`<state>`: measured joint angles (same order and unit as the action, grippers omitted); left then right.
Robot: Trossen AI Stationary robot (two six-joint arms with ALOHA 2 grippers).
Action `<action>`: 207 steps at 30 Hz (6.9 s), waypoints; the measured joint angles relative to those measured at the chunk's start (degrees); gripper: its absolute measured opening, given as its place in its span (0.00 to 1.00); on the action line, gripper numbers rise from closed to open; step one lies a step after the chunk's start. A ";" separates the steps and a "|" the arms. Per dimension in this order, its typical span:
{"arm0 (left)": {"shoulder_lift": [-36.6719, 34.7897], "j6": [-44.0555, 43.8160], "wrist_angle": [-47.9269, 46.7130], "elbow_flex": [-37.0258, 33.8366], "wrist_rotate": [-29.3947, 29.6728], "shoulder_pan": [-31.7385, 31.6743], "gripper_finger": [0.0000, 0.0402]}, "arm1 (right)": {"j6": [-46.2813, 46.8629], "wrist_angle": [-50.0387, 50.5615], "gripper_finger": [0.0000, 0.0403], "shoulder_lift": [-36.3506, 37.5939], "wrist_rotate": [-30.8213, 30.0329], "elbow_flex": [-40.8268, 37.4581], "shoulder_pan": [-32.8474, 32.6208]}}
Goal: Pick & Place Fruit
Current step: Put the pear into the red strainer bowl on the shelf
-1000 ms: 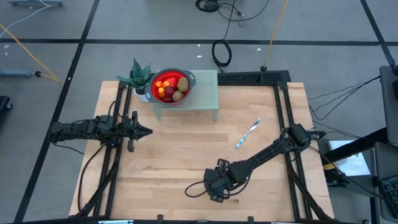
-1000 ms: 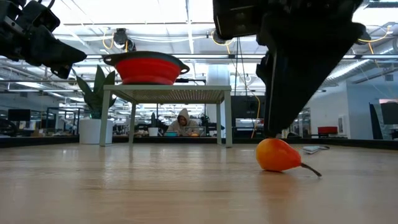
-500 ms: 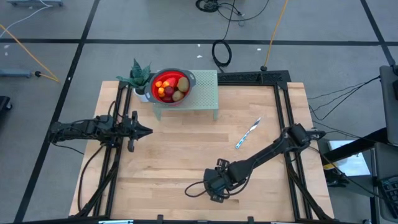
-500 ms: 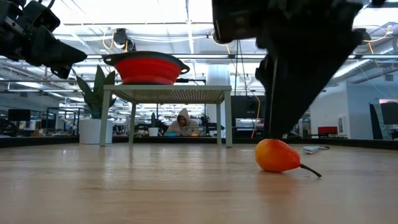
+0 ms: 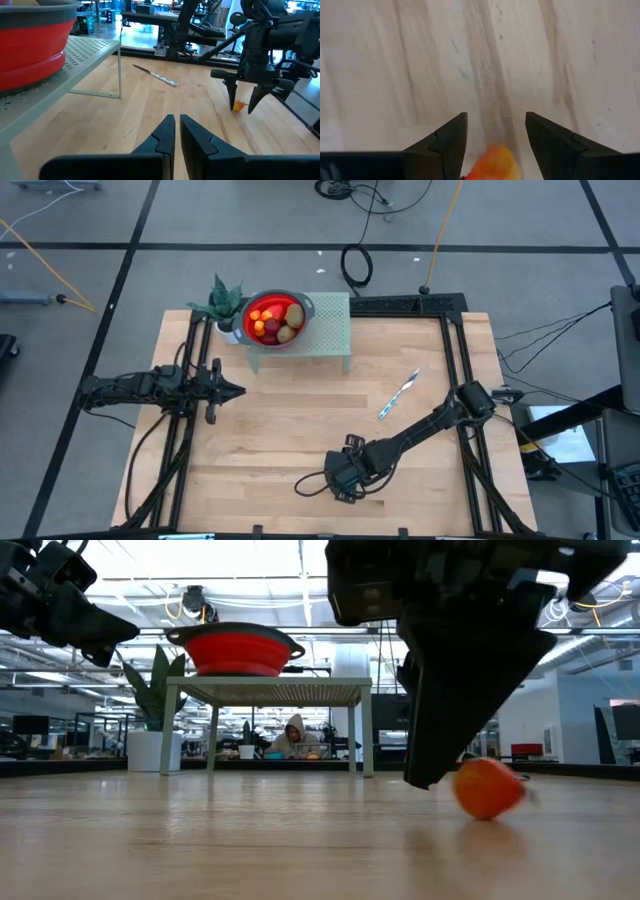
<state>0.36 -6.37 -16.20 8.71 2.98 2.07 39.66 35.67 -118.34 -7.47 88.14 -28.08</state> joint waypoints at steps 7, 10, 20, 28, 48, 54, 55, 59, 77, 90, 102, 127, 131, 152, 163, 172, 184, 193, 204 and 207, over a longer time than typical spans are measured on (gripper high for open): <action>0.00 0.22 -0.05 0.00 0.00 0.00 0.06 | -0.06 0.37 0.49 0.02 0.01 0.02 0.37; 0.00 0.22 -0.26 0.00 0.00 0.00 0.06 | -0.06 0.58 0.49 0.20 0.04 0.02 0.37; 0.00 0.19 -0.30 0.00 0.04 0.00 0.06 | -3.74 7.94 0.46 5.20 2.28 0.09 -0.68; 0.00 -0.16 -0.32 0.00 0.04 0.00 0.06 | -14.30 4.83 0.41 6.51 7.71 0.09 -5.03; 0.00 -0.57 -0.25 0.00 0.07 0.00 0.06 | -2.38 2.81 0.41 3.98 7.53 0.07 -7.31; 0.02 -0.54 -0.28 0.00 0.10 0.00 0.06 | -0.95 3.56 0.41 1.89 7.61 0.03 -8.28; 0.00 -0.49 -0.29 0.00 0.07 0.00 0.06 | -0.60 3.40 0.41 1.37 7.65 0.02 -8.48; 0.02 -0.11 -0.32 0.00 0.08 0.00 0.06 | 0.16 3.90 0.41 -0.51 7.17 0.07 -8.95; 0.01 -0.37 -0.26 0.00 0.09 0.00 0.06 | 1.23 4.75 0.39 -2.14 5.58 0.22 -9.42; 0.00 -0.57 -0.25 0.00 0.07 0.00 0.06 | 1.28 5.18 0.25 -2.19 6.47 0.11 -6.81; 0.00 -0.56 -0.26 0.00 0.09 0.00 0.06 | 1.63 5.06 0.24 -1.35 5.87 -0.08 -5.05; 0.00 -1.49 -0.19 0.00 0.04 -0.02 0.06 | -13.44 -15.82 0.24 17.18 -13.83 0.02 4.43; 0.00 -1.49 -0.21 0.00 0.02 0.00 0.06 | -18.02 -22.42 0.24 19.88 -13.73 -0.01 6.11; 0.00 -1.53 -0.25 0.00 -0.04 0.00 0.06 | -37.78 -61.77 0.24 22.86 -4.59 0.00 10.80; 0.01 -3.15 -0.23 0.00 0.02 0.00 0.06 | -33.81 -70.63 0.24 22.86 23.01 0.07 18.51; 0.01 -4.29 -0.21 0.00 0.07 -0.02 0.06 | -28.75 -77.61 0.24 22.86 49.18 0.07 25.64; 0.00 -6.82 -0.19 0.00 0.11 0.00 0.06 | -24.63 -95.98 0.26 22.93 69.05 0.11 29.72; 0.00 -7.47 -0.21 0.00 1.50 0.00 0.06 | -26.63 -83.18 0.25 22.91 61.07 0.09 31.72; 0.00 -7.91 -0.19 0.00 3.56 -0.02 0.06 | -44.18 -53.62 0.26 22.84 18.46 0.09 33.79; 0.00 -7.92 -0.19 0.00 3.58 -0.02 0.06 | -49.56 -53.05 0.26 22.84 10.68 0.09 34.39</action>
<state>0.36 -14.29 -16.38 8.71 6.57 2.04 -9.91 -17.38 -95.50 3.21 88.23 6.31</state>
